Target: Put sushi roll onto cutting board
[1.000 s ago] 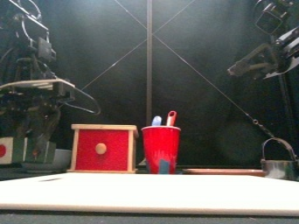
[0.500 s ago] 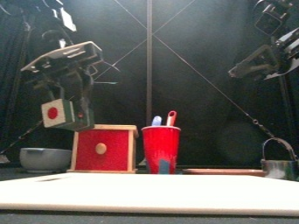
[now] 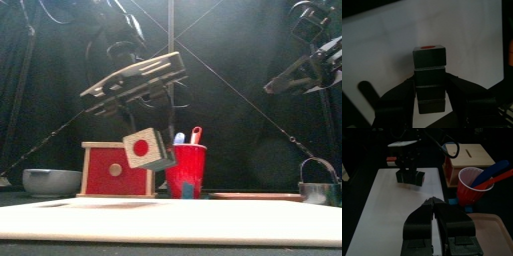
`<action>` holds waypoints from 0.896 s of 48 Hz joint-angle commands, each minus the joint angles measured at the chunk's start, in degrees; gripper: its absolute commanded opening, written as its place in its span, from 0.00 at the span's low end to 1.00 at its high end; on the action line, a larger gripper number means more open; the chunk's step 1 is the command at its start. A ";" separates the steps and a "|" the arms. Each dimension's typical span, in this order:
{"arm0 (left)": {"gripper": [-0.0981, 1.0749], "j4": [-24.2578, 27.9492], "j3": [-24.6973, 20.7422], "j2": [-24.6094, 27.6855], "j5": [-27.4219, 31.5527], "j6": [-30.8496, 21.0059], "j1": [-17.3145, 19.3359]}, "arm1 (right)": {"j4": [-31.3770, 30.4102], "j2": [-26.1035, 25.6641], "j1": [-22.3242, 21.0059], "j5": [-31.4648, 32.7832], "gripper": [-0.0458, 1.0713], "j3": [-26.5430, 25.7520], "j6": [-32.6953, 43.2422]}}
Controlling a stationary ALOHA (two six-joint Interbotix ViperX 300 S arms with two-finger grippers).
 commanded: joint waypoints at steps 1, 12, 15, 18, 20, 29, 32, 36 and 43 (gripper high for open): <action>0.68 -1.85 -4.48 1.85 -0.18 0.18 -0.26 | 0.09 0.18 0.09 0.44 0.11 -0.62 0.09; 0.69 -4.22 -9.14 6.42 0.88 0.00 0.00 | 0.00 0.18 0.00 2.02 0.11 -0.70 0.09; 0.70 -5.10 -9.58 7.03 0.26 -0.09 0.09 | 0.18 0.18 0.09 2.02 0.11 -0.62 0.09; 0.70 -5.89 -9.84 7.29 -0.97 0.00 0.18 | 0.18 0.18 0.09 2.11 0.11 -0.62 0.09; 0.70 -6.24 -9.93 7.29 -1.58 0.00 0.35 | 0.18 0.18 0.00 2.11 0.11 -0.62 0.09; 0.76 -6.42 -9.67 7.21 -2.72 0.26 1.32 | 0.18 0.18 0.18 2.02 0.11 -0.44 0.09; 0.80 -6.33 -9.67 7.21 -2.55 0.00 1.32 | 0.18 0.18 0.18 2.02 0.11 -0.26 0.09; 0.84 -6.42 -9.67 7.29 -1.93 -0.09 1.41 | 0.18 0.18 0.18 2.02 0.11 -0.09 0.09; 0.87 -6.06 -10.20 7.03 -0.26 0.00 1.58 | 0.18 0.18 0.18 2.11 0.11 0.00 0.09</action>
